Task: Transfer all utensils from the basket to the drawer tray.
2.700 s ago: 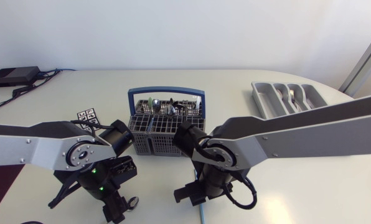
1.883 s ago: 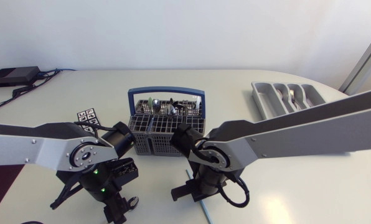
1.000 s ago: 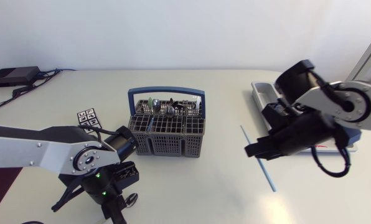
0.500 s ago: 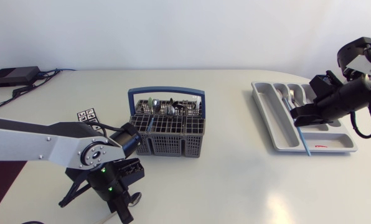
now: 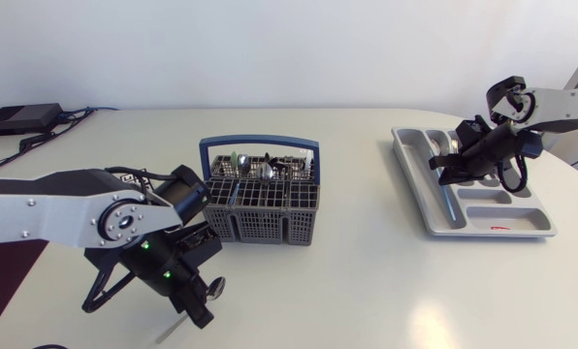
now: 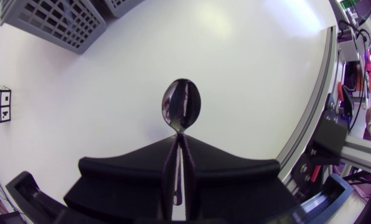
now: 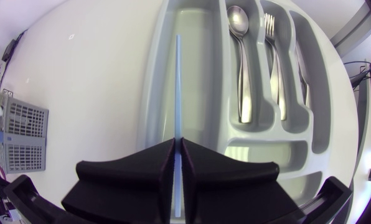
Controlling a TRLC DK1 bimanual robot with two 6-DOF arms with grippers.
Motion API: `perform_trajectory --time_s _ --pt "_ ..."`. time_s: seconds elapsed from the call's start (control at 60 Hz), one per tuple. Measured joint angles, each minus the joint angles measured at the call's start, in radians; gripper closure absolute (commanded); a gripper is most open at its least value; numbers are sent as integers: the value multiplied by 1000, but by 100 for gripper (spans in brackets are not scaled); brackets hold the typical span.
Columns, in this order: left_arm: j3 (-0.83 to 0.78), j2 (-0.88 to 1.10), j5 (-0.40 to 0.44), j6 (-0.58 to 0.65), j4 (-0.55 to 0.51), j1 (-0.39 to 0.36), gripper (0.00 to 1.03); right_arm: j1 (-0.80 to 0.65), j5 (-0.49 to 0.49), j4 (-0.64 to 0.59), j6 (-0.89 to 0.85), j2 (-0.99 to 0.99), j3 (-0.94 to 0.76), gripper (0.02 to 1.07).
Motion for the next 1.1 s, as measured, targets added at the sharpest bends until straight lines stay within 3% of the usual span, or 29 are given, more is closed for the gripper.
perform_trajectory --time_s 0.217,0.433,0.533,0.6,0.717,0.917,1.1 --pt "64 -69 50 -37 -2 20 100 11 20 59 39 142 89 93" --pt "95 -117 98 -48 27 32 100 18 27 139 41 154 76 88" --pt "121 -127 121 -61 55 32 100 21 53 148 45 124 48 36" --pt "136 -134 136 -66 76 32 100 25 78 148 54 93 26 17" --pt "153 -139 153 -83 110 32 100 34 79 147 60 16 -20 10" --pt "185 -142 189 -112 193 59 100 93 69 148 60 -182 -123 9" --pt "265 -135 224 -171 275 90 100 228 -31 168 115 -380 -231 9"
